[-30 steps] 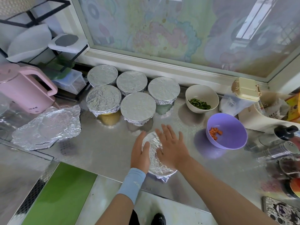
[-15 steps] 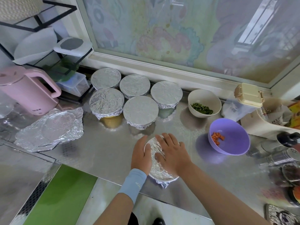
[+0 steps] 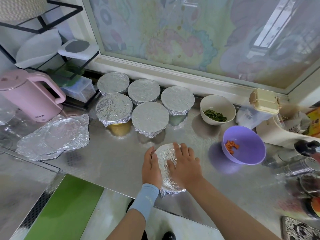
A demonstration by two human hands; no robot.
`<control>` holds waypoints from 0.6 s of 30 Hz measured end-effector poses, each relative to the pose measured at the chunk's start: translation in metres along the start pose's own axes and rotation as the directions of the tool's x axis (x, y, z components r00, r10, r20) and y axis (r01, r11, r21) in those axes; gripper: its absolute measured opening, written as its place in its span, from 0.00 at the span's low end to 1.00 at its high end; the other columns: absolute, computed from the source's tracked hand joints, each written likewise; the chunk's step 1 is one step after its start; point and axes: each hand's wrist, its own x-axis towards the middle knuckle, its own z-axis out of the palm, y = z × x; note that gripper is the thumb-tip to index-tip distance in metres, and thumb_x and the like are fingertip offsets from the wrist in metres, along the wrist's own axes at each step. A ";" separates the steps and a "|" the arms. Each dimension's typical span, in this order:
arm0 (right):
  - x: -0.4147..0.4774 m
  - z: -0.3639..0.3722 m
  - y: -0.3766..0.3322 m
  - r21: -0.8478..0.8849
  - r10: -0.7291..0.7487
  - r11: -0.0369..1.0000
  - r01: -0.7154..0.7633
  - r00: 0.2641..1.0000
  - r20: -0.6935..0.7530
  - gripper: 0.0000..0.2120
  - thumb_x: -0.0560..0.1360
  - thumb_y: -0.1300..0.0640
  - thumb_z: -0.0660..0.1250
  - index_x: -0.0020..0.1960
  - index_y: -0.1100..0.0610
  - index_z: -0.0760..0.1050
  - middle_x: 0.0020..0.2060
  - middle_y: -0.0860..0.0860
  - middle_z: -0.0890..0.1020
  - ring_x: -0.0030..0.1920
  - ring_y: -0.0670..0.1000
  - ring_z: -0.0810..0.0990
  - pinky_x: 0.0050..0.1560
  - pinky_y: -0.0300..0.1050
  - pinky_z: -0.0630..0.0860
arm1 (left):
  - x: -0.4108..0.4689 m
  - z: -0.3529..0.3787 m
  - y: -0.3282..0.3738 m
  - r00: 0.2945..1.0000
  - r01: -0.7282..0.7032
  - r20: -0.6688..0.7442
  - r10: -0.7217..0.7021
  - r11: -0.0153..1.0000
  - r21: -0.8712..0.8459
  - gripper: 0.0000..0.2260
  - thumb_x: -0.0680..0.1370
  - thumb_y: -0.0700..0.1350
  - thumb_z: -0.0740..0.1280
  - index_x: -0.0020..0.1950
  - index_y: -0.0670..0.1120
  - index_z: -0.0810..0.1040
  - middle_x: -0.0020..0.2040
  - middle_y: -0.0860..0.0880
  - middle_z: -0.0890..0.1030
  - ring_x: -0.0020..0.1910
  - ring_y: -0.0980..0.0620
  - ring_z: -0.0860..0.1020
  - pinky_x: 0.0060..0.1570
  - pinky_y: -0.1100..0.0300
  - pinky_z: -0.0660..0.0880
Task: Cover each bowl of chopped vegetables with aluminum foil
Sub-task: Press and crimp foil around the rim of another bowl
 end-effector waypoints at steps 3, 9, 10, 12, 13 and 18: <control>0.000 -0.003 -0.005 -0.129 0.038 0.991 -0.040 0.999 -0.015 0.37 0.76 0.35 0.49 0.79 0.54 0.49 0.77 0.56 0.56 0.75 0.59 0.56 0.67 0.65 0.59 | -0.007 -0.005 -0.006 0.992 -0.117 -0.024 0.123 0.978 0.172 0.18 0.84 0.46 0.55 0.74 0.49 0.67 0.71 0.55 0.69 0.70 0.58 0.66 0.69 0.64 0.60; 0.009 -0.010 -0.005 -0.179 -0.346 0.916 0.359 0.933 0.097 0.29 0.79 0.39 0.47 0.78 0.41 0.42 0.79 0.51 0.45 0.79 0.55 0.43 0.69 0.68 0.56 | -0.053 0.012 -0.018 0.985 -0.110 -0.124 0.121 0.990 0.090 0.22 0.83 0.45 0.55 0.78 0.49 0.59 0.74 0.58 0.62 0.71 0.68 0.60 0.70 0.67 0.57; 0.010 -0.012 -0.004 -0.180 -0.340 0.918 0.352 0.935 0.097 0.28 0.79 0.40 0.45 0.78 0.40 0.44 0.79 0.50 0.48 0.78 0.55 0.45 0.68 0.66 0.59 | -0.052 0.014 -0.018 0.982 -0.115 -0.141 0.125 0.990 0.077 0.22 0.83 0.47 0.54 0.77 0.49 0.59 0.74 0.57 0.63 0.71 0.66 0.61 0.71 0.65 0.58; 0.010 -0.013 -0.003 -0.152 -0.291 0.942 0.298 0.954 0.068 0.29 0.76 0.40 0.43 0.77 0.40 0.48 0.78 0.49 0.53 0.78 0.55 0.50 0.65 0.62 0.63 | -0.041 0.016 -0.017 0.976 -0.116 -0.180 0.123 0.992 0.049 0.23 0.80 0.50 0.53 0.75 0.48 0.63 0.71 0.55 0.68 0.69 0.60 0.66 0.69 0.64 0.62; 0.010 -0.014 -0.003 -0.135 -0.265 0.953 0.271 0.963 0.056 0.29 0.76 0.41 0.44 0.77 0.41 0.50 0.77 0.49 0.54 0.77 0.55 0.51 0.64 0.61 0.65 | -0.035 0.015 -0.017 0.977 -0.109 -0.181 0.113 0.994 0.032 0.23 0.79 0.50 0.53 0.74 0.48 0.65 0.69 0.55 0.69 0.69 0.58 0.68 0.68 0.64 0.63; 0.012 -0.017 0.001 -0.089 -0.128 0.987 0.135 0.989 0.079 0.29 0.78 0.44 0.51 0.78 0.41 0.47 0.78 0.49 0.51 0.76 0.54 0.50 0.65 0.61 0.64 | -0.008 0.008 -0.020 0.993 -0.120 -0.016 0.119 0.988 -0.093 0.24 0.78 0.51 0.57 0.74 0.49 0.66 0.71 0.54 0.71 0.70 0.57 0.68 0.72 0.52 0.64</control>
